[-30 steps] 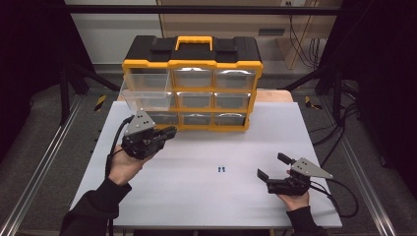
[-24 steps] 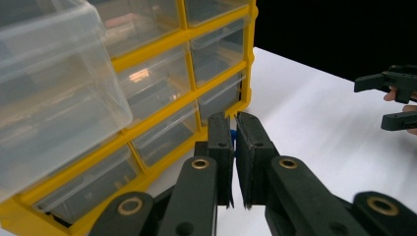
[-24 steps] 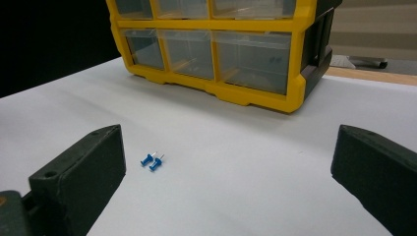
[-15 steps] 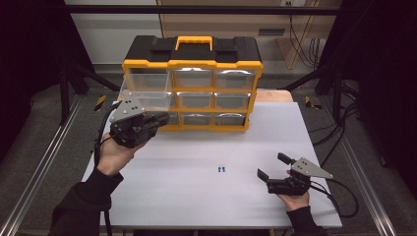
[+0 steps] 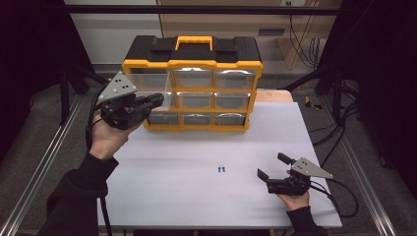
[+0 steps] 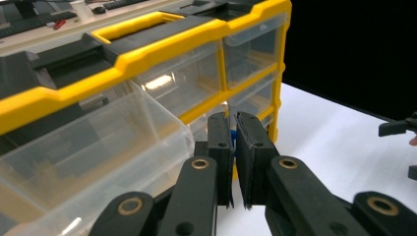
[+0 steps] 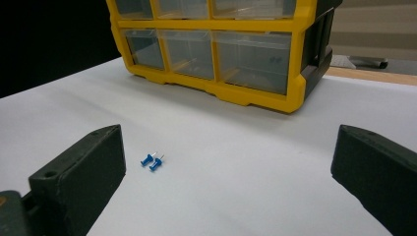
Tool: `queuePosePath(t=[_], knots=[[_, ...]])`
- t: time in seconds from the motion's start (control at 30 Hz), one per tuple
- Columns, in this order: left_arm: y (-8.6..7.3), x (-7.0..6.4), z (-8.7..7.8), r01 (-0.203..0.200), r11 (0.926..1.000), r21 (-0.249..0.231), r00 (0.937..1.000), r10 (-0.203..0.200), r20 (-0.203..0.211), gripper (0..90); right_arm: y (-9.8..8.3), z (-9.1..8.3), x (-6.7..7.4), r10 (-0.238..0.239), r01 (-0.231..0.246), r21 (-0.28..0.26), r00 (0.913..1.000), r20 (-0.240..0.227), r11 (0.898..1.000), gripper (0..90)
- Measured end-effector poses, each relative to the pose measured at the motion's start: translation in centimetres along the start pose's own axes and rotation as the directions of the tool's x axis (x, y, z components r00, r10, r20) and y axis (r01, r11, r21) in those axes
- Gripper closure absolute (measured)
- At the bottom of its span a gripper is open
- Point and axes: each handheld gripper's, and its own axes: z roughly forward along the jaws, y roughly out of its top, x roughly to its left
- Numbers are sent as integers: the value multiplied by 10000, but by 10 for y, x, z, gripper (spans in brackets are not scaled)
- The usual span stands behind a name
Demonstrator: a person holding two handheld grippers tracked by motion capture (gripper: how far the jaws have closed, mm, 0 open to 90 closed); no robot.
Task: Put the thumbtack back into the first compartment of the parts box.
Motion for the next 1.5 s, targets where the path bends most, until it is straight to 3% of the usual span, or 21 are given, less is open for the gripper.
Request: queuePosePath(t=[0.13,0.2,0.23,0.3,0.4,0.57,0.7,0.8,0.93,1.0,1.1,1.13,1.2,1.5], knots=[[6,9,2,-53,10000,38,9996,54,-273,848,0,0,0,10,-10,7,10000,-15,10000,8],[7,13,3,-56,10000,6,9994,56,-355,848,1,-1,2,334,-333,54,9994,-11,9994,8],[8,16,4,-25,10000,-5,9993,25,-383,848,1,-1,1,149,-149,-2,9999,-54,9999,8],[10,19,7,-54,10000,68,9988,57,-477,848,1,-1,2,443,-443,38,9990,48,9990,8],[13,23,10,-210,9995,219,9974,225,-679,848,0,-1,0,115,-115,26,9999,-42,9999,8],[13,31,14,-175,9996,241,9964,194,-830,848,0,-1,0,121,-121,22,9999,-43,9999,8],[12,42,19,-246,9981,569,9923,313,-1202,847,0,0,0,-5,5,11,10000,-5,10000,8],[11,47,21,-58,9986,532,9918,125,-1269,847,0,-1,0,89,-89,36,10000,0,10000,8],[7,54,25,21,9967,808,9897,95,-1432,847,0,-1,0,14,-14,51,10000,-21,10000,7],[5,57,27,100,9952,970,9884,49,-1519,846,1,-1,1,210,-210,61,9998,-6,9998,7],[3,60,30,365,9927,1148,9864,-174,-1633,846,0,0,0,-15,15,15,10000,9,10000,8],[3,61,31,381,9926,1151,9855,-183,-1684,847,2,-1,4,539,-540,127,9985,85,9985,7],[1,62,32,475,9901,1322,9842,-238,-1756,847,2,-1,5,683,-684,117,9977,35,9976,7],[-3,62,35,662,9858,1541,9766,-324,-2127,839,2,-1,4,561,-562,71,9984,61,9984,7]])
